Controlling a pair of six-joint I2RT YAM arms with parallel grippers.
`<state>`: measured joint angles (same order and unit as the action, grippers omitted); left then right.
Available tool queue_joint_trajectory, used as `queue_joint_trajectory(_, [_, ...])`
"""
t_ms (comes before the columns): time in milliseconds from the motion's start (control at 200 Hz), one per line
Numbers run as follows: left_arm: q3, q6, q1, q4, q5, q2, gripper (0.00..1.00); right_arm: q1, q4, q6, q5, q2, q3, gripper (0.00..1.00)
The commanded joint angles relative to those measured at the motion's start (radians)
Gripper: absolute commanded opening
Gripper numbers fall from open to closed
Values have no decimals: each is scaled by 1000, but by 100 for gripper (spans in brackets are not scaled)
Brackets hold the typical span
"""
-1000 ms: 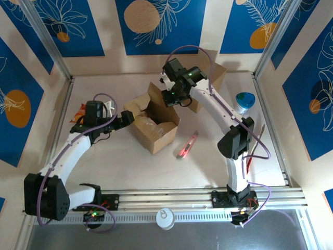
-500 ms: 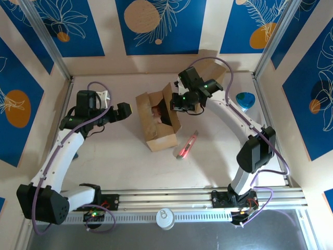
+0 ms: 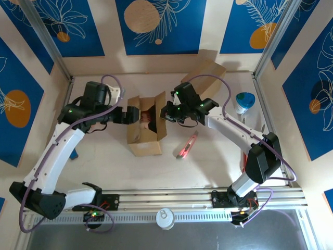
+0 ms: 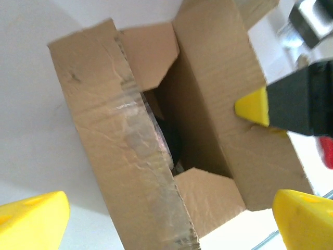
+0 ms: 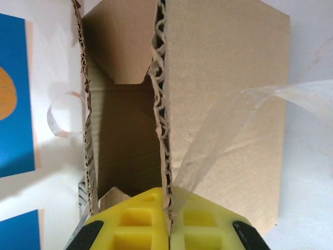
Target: Unpack the express box
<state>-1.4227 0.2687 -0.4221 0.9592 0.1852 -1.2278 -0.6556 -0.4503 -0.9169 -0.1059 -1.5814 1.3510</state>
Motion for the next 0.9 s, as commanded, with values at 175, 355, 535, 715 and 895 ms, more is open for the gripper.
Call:
queue_joint_trajectory(175, [-40, 15, -156, 186, -346, -106, 100, -36, 202, -99, -30, 50, -39, 0])
queue_joint_trajectory(355, [-69, 55, -219, 262, -568, -211, 100, -38, 203, -96, -29, 63, -56, 0])
queue_joint_trajectory(535, [-89, 87, -259, 320, -729, -285, 100, -38, 196, -86, -19, 81, -71, 0])
queue_joint_trajectory(715, [-98, 103, -263, 318, -769, -222, 96, -32, 186, -77, -12, 90, -81, 0])
queue_joint_trajectory(895, [-48, 86, -242, 253, -686, -128, 69, -26, 190, -79, -21, 96, -96, 0])
